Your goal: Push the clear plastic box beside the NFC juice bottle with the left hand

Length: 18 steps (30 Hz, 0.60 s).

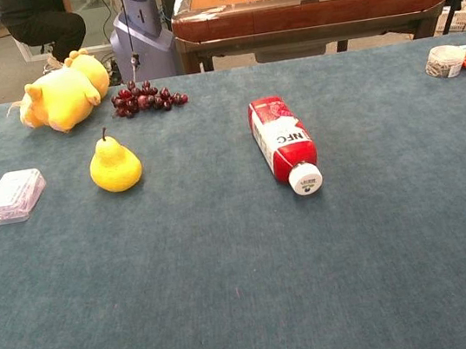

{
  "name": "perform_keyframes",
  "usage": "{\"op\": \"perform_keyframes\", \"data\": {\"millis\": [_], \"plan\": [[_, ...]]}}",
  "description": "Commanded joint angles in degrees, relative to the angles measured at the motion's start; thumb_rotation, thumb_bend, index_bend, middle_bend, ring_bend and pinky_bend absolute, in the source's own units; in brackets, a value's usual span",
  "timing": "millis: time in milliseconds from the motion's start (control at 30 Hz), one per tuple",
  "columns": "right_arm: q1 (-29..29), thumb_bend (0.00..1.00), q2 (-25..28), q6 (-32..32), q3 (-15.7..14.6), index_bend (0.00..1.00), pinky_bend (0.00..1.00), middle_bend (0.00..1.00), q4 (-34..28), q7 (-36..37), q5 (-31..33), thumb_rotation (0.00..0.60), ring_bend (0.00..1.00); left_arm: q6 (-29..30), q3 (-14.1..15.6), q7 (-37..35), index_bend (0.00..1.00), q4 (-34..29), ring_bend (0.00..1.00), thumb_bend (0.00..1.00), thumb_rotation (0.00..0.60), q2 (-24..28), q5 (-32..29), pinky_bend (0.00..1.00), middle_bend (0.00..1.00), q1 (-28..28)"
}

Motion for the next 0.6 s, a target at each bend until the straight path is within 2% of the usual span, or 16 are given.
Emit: {"op": "perform_keyframes", "data": {"millis": [33,267,333,367,433,533,600], "plan": [[0.26,0.0,0.25,-0.72,-0.31,0.22,0.49,0.2,-0.01,0.14,-0.19,0.6,0.13,-0.11,-0.23,-0.6,0.24,-0.09,0.26,0.17,0.6,-0.04,-0.36,0.46,0.24,-0.08],[0.56,0.0,0.85,-1.29,-0.04,0.22,0.49,0.21,-0.24,2.01,0.19,0.6,0.14,-1.47,-0.25,-1.98,0.24,-0.71,0.27,0.17,0.6,0.65,-0.8,0.47,0.24,-0.69],[0.38,0.0,1.2,-0.74,-0.02,0.22,0.49,0.22,-0.79,2.22,-0.09,0.6,0.14,-1.4,-0.6,-2.74,0.24,-1.01,0.32,0.17,0.6,0.56,-0.46,0.52,0.27,-1.09],[0.28,0.0,1.3,-0.4,-0.01,0.22,0.49,0.22,-0.99,2.24,-0.31,0.6,0.15,-1.6,-0.8,-3.35,0.25,-1.22,0.37,0.17,0.6,0.55,-0.3,0.56,0.31,-1.44],[0.07,0.0,1.58,0.17,-0.12,0.22,0.49,0.23,-1.38,2.28,-0.78,0.6,0.15,-3.96,-1.05,-5.84,0.25,-2.64,0.57,0.17,0.6,1.36,-0.32,0.7,0.5,-2.93],[-0.25,0.0,2.19,0.88,-0.1,0.22,0.49,0.24,-2.0,2.26,-1.01,0.6,0.15,-8.15,-1.95,-8.12,0.26,-4.57,0.72,0.18,0.6,2.91,-0.55,0.83,0.69,-5.94],[-0.38,0.0,2.61,1.43,0.18,0.22,0.49,0.24,-2.44,2.54,-1.01,0.6,0.15,-10.6,-2.99,-7.7,0.27,-5.23,0.79,0.23,0.6,3.27,-1.43,0.9,0.78,-7.95]]}}
